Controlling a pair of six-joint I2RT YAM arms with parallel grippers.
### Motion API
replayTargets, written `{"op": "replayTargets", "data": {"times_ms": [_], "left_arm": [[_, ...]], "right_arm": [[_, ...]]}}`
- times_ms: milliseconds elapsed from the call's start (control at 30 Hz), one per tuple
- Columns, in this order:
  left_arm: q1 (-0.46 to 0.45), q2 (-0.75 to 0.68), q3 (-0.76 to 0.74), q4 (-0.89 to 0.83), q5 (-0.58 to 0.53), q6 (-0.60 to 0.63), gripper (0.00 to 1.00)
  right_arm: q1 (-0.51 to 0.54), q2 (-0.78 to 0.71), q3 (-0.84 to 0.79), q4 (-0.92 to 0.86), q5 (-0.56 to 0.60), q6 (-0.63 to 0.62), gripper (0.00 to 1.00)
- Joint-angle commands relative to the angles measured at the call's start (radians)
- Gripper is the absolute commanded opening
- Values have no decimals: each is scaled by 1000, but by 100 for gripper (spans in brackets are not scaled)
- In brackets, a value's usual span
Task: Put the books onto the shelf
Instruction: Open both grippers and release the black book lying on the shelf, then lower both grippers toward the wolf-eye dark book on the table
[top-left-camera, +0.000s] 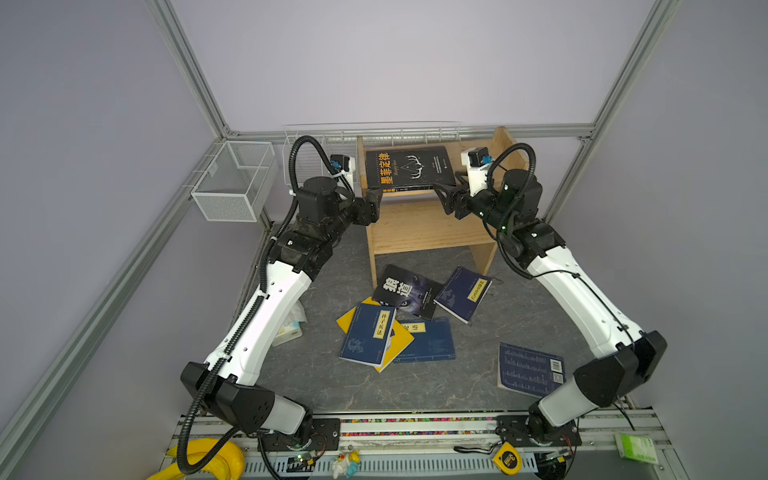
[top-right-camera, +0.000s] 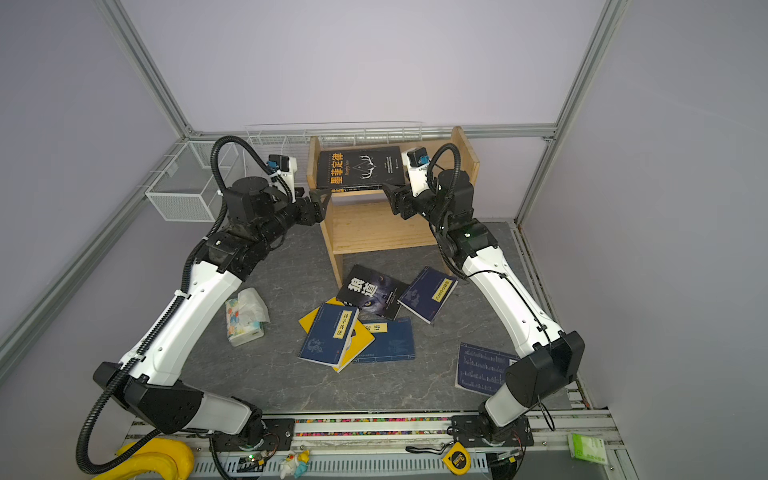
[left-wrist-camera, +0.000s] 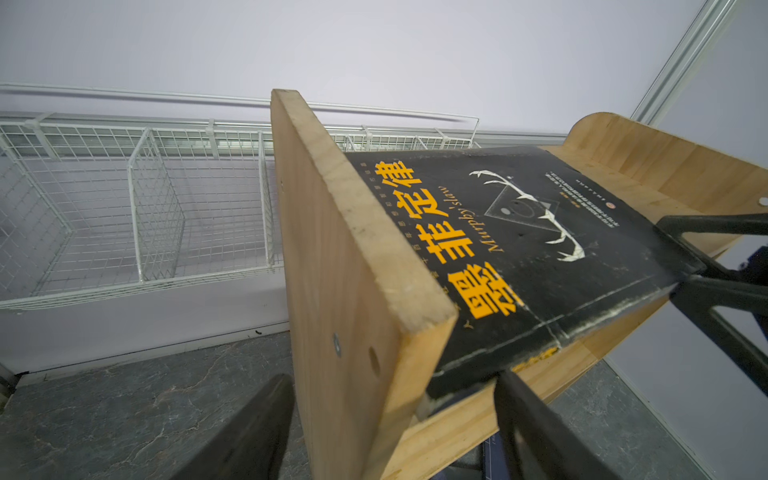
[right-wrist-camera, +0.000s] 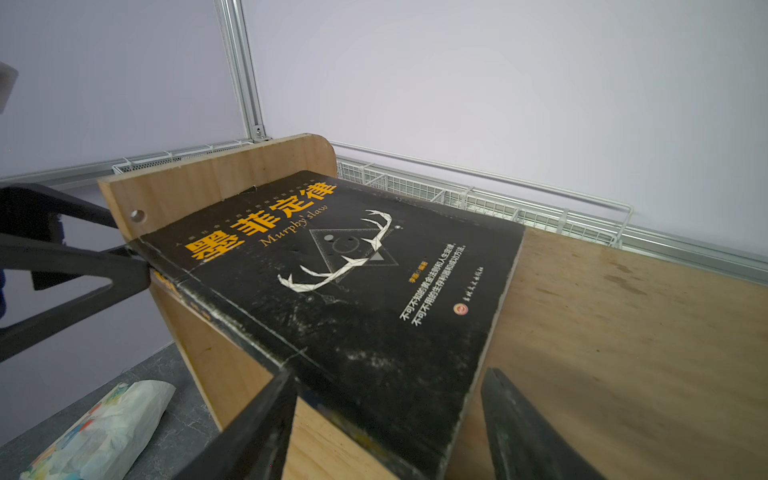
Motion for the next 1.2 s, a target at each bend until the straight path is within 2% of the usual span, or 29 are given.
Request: {"op": "replayTargets", "data": {"times_ms": [0,433,633,733,967,1167], "left_arm": [[2,11,-4,25,-40,21,76],[2,-14,-40,36,-36,4,76],[1,-75,-80,47,-4,-18,80],[1,-136,-132,56,46,-34,84],[1,-293,-329,11,116,-165,89],[-6,-372,-615,56,174,-310,92]], "right_arm": [[9,54,-16,-115,8,7,73],[9,75,8,-139,53,-18,73],[10,39,4,-144,60,-34,83],[9,-9,-16,-143,63,-34,92],[13,-229,-228,-149,147,67,99],[15,-437,-482,-226,191,262,99]]}}
